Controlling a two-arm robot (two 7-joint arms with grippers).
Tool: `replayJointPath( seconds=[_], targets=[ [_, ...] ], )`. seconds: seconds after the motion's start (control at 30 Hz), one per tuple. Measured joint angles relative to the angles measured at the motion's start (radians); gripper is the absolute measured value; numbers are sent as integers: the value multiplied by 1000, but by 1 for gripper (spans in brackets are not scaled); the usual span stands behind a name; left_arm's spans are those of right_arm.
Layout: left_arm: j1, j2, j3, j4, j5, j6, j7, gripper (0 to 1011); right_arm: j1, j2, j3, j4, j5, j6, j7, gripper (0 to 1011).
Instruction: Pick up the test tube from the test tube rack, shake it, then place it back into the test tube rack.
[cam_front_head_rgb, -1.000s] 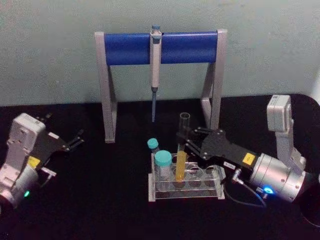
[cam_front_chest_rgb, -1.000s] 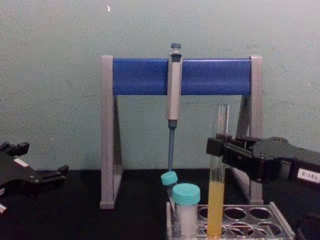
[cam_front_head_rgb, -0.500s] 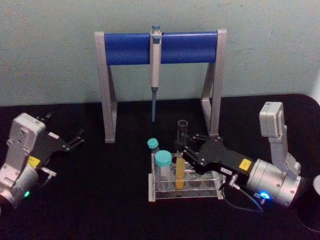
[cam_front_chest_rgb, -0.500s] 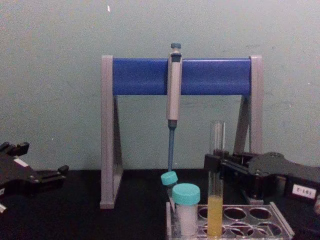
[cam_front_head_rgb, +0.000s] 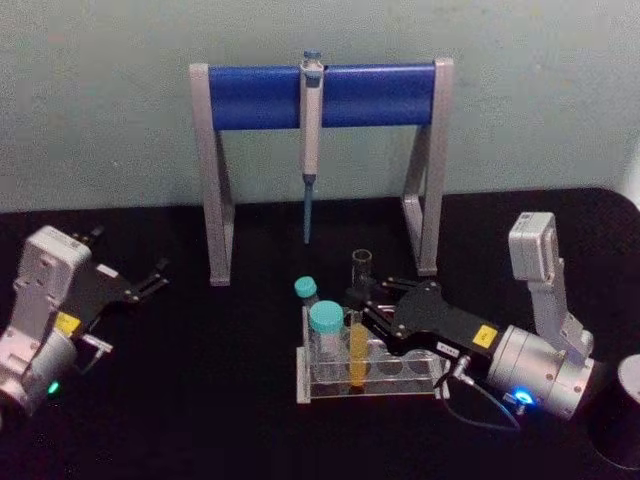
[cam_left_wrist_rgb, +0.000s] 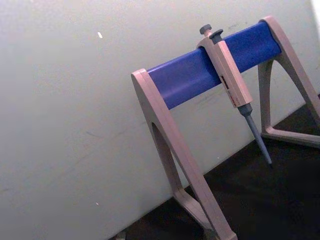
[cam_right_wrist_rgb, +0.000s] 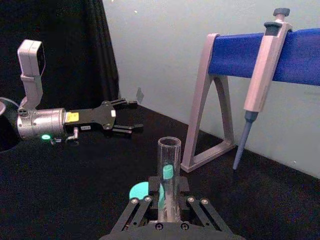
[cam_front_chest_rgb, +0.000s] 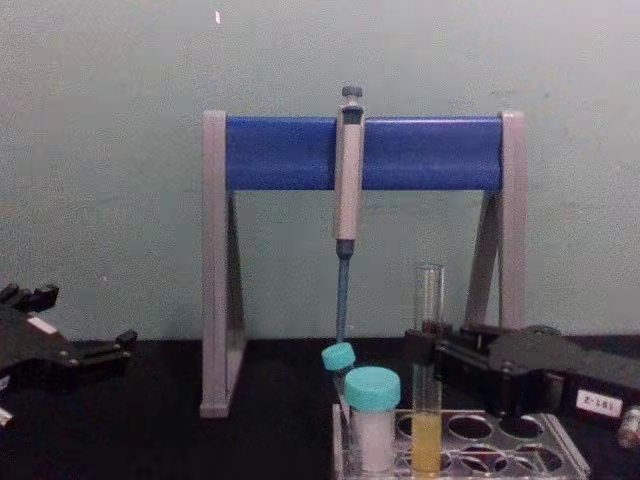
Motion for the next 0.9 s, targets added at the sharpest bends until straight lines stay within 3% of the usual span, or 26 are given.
replayJointPath(
  seconds=[0.9],
  targets=[
    [0, 0, 0, 0, 0, 0, 0, 1001, -3, -4, 2, 5, -6, 4, -7, 228]
  ],
)
